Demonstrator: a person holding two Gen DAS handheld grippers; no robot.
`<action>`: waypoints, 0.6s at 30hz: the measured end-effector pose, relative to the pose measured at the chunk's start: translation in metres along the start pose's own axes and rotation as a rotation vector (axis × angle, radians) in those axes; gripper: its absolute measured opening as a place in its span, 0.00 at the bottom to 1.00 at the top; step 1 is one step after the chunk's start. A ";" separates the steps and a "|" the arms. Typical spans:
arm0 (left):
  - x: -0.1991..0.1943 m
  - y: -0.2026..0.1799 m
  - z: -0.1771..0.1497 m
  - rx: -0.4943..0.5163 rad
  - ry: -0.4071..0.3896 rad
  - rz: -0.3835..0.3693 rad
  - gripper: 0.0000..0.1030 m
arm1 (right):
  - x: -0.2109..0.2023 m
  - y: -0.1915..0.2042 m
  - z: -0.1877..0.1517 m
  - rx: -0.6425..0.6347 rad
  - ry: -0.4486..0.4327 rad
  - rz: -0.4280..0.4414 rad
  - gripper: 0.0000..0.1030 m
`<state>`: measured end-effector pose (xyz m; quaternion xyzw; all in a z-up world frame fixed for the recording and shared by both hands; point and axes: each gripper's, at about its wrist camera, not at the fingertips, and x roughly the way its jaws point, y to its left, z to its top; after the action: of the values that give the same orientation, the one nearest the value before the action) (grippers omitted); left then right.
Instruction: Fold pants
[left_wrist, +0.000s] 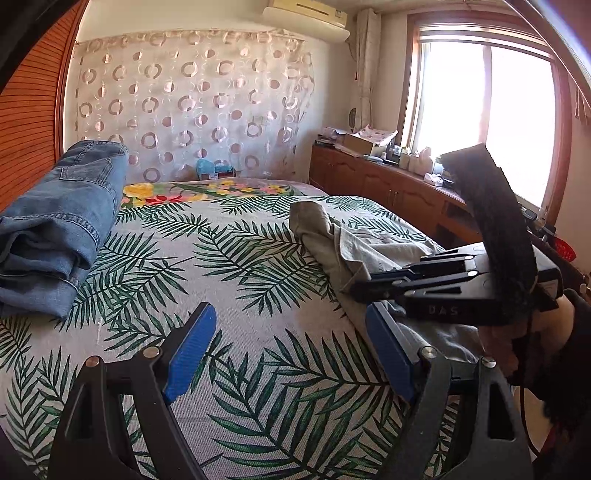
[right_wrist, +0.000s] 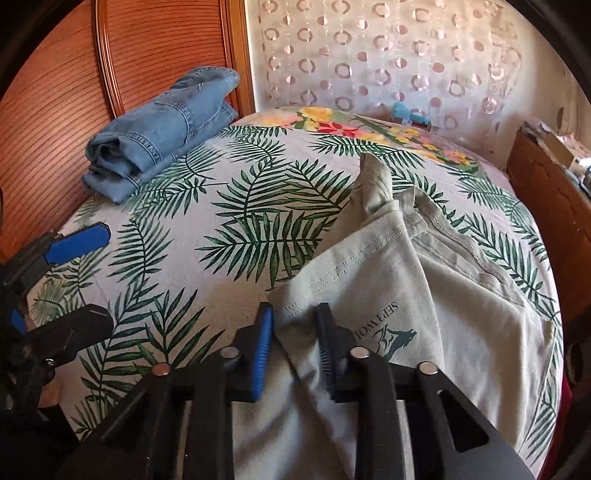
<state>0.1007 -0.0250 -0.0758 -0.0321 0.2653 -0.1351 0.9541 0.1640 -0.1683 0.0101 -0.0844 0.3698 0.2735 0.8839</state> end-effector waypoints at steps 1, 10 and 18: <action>0.000 0.000 0.000 0.000 0.001 0.001 0.81 | -0.002 -0.003 0.000 0.011 -0.005 0.011 0.12; 0.003 -0.003 -0.001 0.026 0.017 0.009 0.81 | -0.035 -0.019 -0.005 0.040 -0.095 0.012 0.05; 0.004 -0.004 -0.002 0.032 0.026 0.010 0.81 | -0.058 -0.054 -0.010 0.087 -0.125 -0.079 0.04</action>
<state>0.1021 -0.0296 -0.0788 -0.0137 0.2755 -0.1351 0.9517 0.1542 -0.2414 0.0407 -0.0430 0.3220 0.2267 0.9182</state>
